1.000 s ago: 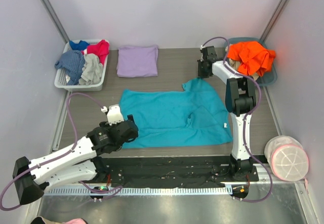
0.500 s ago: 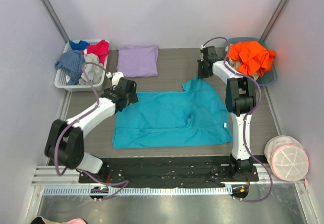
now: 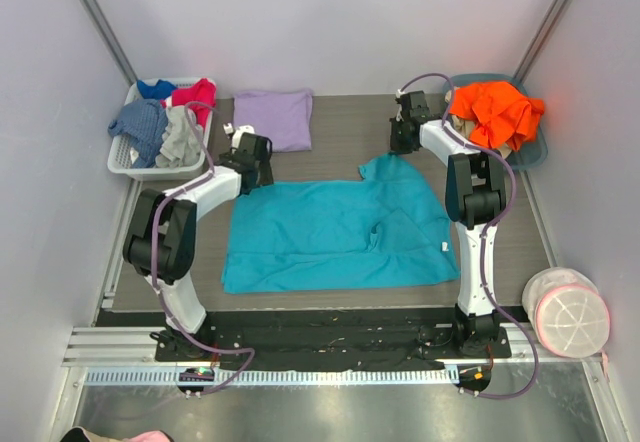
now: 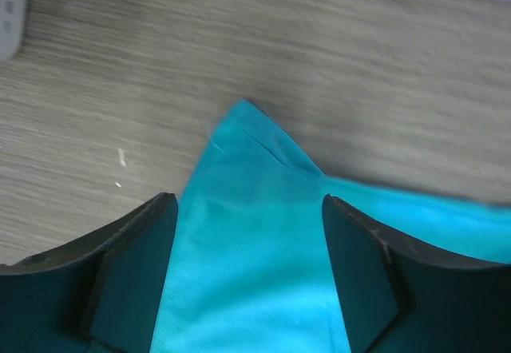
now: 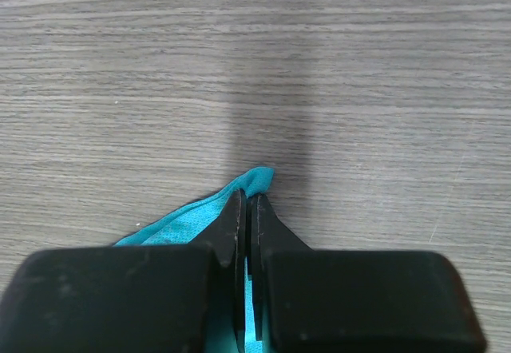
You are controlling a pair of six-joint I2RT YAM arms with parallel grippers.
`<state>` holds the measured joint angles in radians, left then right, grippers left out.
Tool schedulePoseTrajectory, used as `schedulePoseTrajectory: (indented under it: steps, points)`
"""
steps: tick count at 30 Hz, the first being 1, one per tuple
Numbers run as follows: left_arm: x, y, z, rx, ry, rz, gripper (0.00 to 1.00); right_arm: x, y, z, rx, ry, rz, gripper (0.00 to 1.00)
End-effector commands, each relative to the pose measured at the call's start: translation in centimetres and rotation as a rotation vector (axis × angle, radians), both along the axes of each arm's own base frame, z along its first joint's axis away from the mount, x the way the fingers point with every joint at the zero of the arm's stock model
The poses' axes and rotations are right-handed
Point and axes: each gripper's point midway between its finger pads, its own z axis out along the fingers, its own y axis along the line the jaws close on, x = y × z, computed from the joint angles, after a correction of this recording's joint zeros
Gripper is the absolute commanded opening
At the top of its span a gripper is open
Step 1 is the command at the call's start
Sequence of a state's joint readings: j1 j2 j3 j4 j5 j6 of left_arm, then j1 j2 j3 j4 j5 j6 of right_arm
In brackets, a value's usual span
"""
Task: Fold and stack the t-shirts
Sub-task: Fold the tshirt
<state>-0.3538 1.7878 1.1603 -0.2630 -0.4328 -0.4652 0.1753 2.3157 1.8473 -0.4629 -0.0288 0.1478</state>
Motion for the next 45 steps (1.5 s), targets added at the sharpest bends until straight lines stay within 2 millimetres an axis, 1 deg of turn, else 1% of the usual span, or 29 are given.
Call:
schedulePoseTrajectory:
  steps: [1, 4, 7, 9, 10, 16, 17, 19, 20, 22, 23, 25, 26, 28, 32, 34, 35, 36, 38, 39, 40, 41, 42, 43, 44, 45]
  points:
    - [2.9, 1.8, 1.0, -0.038, -0.058, 0.023, 0.72, -1.9, 0.2, -3.8, -0.006, 0.111, 0.01, 0.01]
    - [3.2, 2.3, 0.0, -0.052, -0.044, 0.039, 0.71, -1.8, 0.2, -4.0, -0.005, 0.113, 0.009, 0.01]
    - [3.5, 2.3, -1.0, -0.056, -0.029, 0.037, 0.69, -2.0, 0.2, -4.1, -0.007, 0.117, 0.01, 0.01]
    - [3.7, 2.0, -1.4, -0.061, -0.027, 0.034, 0.68, -2.0, 0.2, -4.3, -0.006, 0.12, 0.009, 0.01]
    - [3.7, 2.0, -1.9, -0.063, -0.015, 0.032, 0.68, -2.1, 0.2, -4.4, -0.008, 0.123, 0.01, 0.01]
    - [3.9, 1.2, -3.4, -0.091, 0.015, 0.018, 0.6, -2.1, 0.1, -4.5, -0.013, 0.125, 0.009, 0.01]
    - [4.0, 1.1, -3.3, -0.096, 0.013, 0.013, 0.55, -2.1, 0.0, -4.5, -0.014, 0.127, 0.006, 0.01]
    - [4.0, 1.1, -3.5, -0.093, 0.018, 0.013, 0.48, -2.1, 0.0, -4.5, -0.017, 0.126, 0.005, 0.01]
    - [4.2, 1.1, -3.4, -0.092, 0.018, 0.013, 0.42, -2.1, 0.0, -4.5, -0.017, 0.128, 0.007, 0.01]
    - [4.2, 1.1, -3.7, -0.09, 0.03, 0.013, 0.36, -2.1, 0.0, -4.5, -0.016, 0.128, 0.006, 0.01]
    - [4.3, 1.0, -3.8, -0.09, 0.035, 0.012, 0.3, -2.2, 0.1, -4.5, -0.016, 0.129, 0.007, 0.01]
    - [4.4, 1.0, -3.8, -0.092, 0.036, 0.012, 0.22, -2.2, 0.0, -4.5, -0.017, 0.131, 0.008, 0.01]
    - [4.4, 0.9, -3.8, -0.091, 0.039, 0.012, 0.12, -2.2, 0.0, -4.6, -0.019, 0.132, 0.008, 0.01]
    - [4.5, 0.9, -3.8, -0.089, 0.041, 0.011, 0.0, -2.3, -0.1, -4.7, -0.022, 0.135, 0.004, 0.01]
    - [4.3, 0.9, -3.8, -0.086, 0.047, 0.01, 0.0, -2.0, -0.4, -4.2, -0.029, 0.123, -0.015, 0.01]
    - [4.3, 1.0, -3.0, -0.087, 0.035, 0.011, 0.0, -1.7, -0.4, -2.9, -0.025, 0.099, -0.029, 0.01]
    - [4.3, 1.1, -2.8, -0.084, 0.033, 0.011, 0.0, -1.5, -0.9, -2.4, -0.05, 0.084, -0.05, 0.01]
    - [4.2, 1.1, -2.1, -0.084, 0.022, 0.01, 0.0, -1.3, -1.0, -0.9, -0.049, 0.056, -0.062, 0.01]
    - [3.9, 1.4, -1.3, -0.078, 0.017, 0.017, 0.0, -1.0, -1.5, 0.8, -0.052, 0.024, -0.092, 0.01]
    - [3.8, 1.4, -1.0, -0.077, 0.012, 0.018, 0.0, -1.2, -1.9, 1.3, -0.068, 0.015, -0.113, 0.01]
    - [3.8, 1.5, 0.1, -0.08, -0.01, 0.019, 0.0, -1.1, -2.0, 3.4, -0.063, -0.021, -0.127, 0.01]
    - [3.4, 1.6, 0.1, -0.078, -0.007, 0.02, 0.0, -1.3, -2.3, 4.2, -0.058, -0.033, -0.15, 0.01]
    - [3.3, 1.7, 0.6, -0.078, -0.015, 0.019, 0.0, -2.1, -2.8, 4.1, -0.078, -0.025, -0.176, 0.01]
    - [3.2, 1.7, 1.4, -0.08, -0.028, 0.013, 0.0, -2.5, -3.1, 6.0, -0.073, -0.056, -0.2, 0.01]
    - [2.9, 1.8, 1.5, -0.078, -0.025, 0.011, 0.0, -3.1, -3.5, 6.3, -0.067, -0.056, -0.24, 0.01]
    - [2.7, 2.0, 1.8, -0.075, -0.029, 0.013, 0.0, -4.7, -4.0, 5.4, -0.08, -0.026, -0.262, 0.01]
